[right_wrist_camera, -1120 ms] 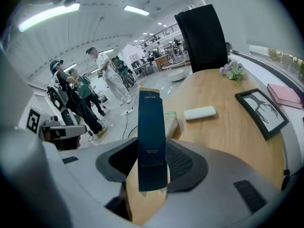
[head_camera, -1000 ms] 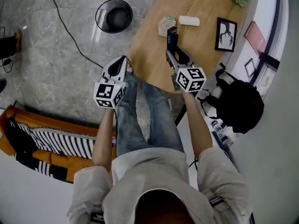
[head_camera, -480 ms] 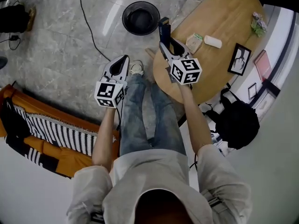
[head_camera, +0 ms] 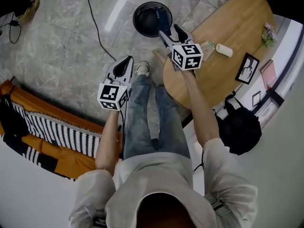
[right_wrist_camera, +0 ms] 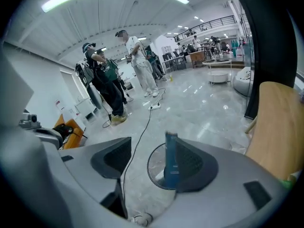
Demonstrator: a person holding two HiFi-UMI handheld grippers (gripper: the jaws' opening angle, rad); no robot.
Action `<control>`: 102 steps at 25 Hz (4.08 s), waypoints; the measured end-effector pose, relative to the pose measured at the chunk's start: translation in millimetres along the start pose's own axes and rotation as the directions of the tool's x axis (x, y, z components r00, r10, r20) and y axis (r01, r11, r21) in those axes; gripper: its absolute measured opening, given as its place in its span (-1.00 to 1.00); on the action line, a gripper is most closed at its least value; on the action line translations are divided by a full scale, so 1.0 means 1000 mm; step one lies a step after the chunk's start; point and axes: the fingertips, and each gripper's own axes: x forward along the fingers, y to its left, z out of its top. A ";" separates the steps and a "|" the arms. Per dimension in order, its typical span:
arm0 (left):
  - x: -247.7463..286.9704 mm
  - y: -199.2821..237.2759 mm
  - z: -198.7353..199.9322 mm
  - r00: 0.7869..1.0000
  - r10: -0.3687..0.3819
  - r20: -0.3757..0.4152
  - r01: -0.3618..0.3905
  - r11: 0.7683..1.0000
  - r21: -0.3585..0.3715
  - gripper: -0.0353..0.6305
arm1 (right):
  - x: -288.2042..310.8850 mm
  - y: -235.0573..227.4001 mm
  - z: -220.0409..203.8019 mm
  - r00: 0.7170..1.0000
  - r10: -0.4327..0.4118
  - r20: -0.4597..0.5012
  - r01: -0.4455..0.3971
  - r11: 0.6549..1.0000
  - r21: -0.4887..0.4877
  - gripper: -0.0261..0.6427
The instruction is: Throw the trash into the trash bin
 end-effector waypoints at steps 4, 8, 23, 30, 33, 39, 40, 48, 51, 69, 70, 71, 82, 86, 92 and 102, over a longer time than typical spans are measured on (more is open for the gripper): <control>0.001 0.005 0.000 1.000 -0.003 -0.004 0.003 1.000 0.000 -0.84 | -0.004 0.002 -0.002 1.000 0.004 -0.010 -0.005 1.000 -0.017 -0.24; 0.005 -0.003 0.003 1.000 -0.022 -0.009 0.022 1.000 0.009 -0.84 | -0.021 0.010 -0.010 1.000 0.024 -0.008 -0.024 0.999 -0.037 -0.81; 0.041 -0.085 0.003 0.987 -0.146 -0.064 0.152 0.983 0.104 -0.84 | -0.111 -0.049 -0.040 0.994 -0.100 0.045 0.098 0.994 0.051 -0.83; 0.075 -0.145 0.004 0.965 -0.237 -0.110 0.252 0.954 0.159 -0.84 | -0.167 -0.104 -0.072 0.977 -0.208 0.051 0.198 0.968 0.154 -0.83; 0.085 -0.166 0.001 0.955 -0.265 -0.132 0.286 0.942 0.177 -0.84 | -0.181 -0.119 -0.087 0.969 -0.243 0.047 0.230 0.954 0.190 -0.83; 0.094 -0.186 -0.008 0.944 -0.287 -0.164 0.316 0.930 0.187 -0.84 | -0.183 -0.130 -0.121 0.955 -0.296 -0.015 0.291 0.924 0.250 -0.03; 0.093 -0.185 -0.008 0.944 -0.285 -0.164 0.313 0.932 0.184 -0.84 | -0.181 -0.130 -0.126 0.950 -0.312 -0.033 0.310 0.917 0.251 0.01; 0.091 -0.170 -0.014 0.948 -0.264 -0.178 0.294 0.941 0.169 -0.84 | -0.155 -0.121 -0.143 0.917 -0.386 -0.100 0.398 0.873 0.280 0.07; 0.089 -0.162 -0.016 0.948 -0.260 -0.185 0.291 0.942 0.167 -0.84 | -0.145 -0.122 -0.143 0.901 -0.418 -0.117 0.433 0.848 0.305 0.11; 0.076 -0.112 -0.010 0.955 -0.243 -0.172 0.267 0.955 0.130 -0.84 | -0.139 -0.132 -0.145 0.877 -0.455 -0.155 0.481 0.813 0.328 0.06; 0.075 -0.111 -0.008 0.956 -0.241 -0.166 0.263 0.956 0.131 -0.84 | -0.140 -0.132 -0.143 0.879 -0.453 -0.148 0.476 0.820 0.317 0.06; 0.076 -0.110 -0.006 0.958 -0.238 -0.159 0.260 0.957 0.131 -0.84 | -0.141 -0.131 -0.140 0.882 -0.450 -0.141 0.471 0.827 0.308 0.05; 0.065 -0.103 -0.006 0.968 -0.214 -0.131 0.229 0.967 0.115 -0.84 | -0.147 -0.130 -0.110 0.897 -0.437 -0.066 0.439 0.861 0.257 0.04; 0.063 -0.106 -0.006 0.970 -0.213 -0.121 0.226 0.967 0.114 -0.84 | -0.154 -0.129 -0.100 0.899 -0.437 -0.038 0.433 0.871 0.231 0.04; 0.055 -0.095 0.006 0.979 -0.184 -0.082 0.193 0.975 0.114 -0.84 | -0.146 -0.115 -0.079 0.914 -0.405 -0.002 0.396 0.893 0.212 0.04; 0.013 -0.021 0.018 0.999 -0.041 -0.015 0.042 0.997 0.070 -0.84 | -0.059 -0.040 -0.027 0.974 -0.226 0.026 0.222 0.969 0.110 0.04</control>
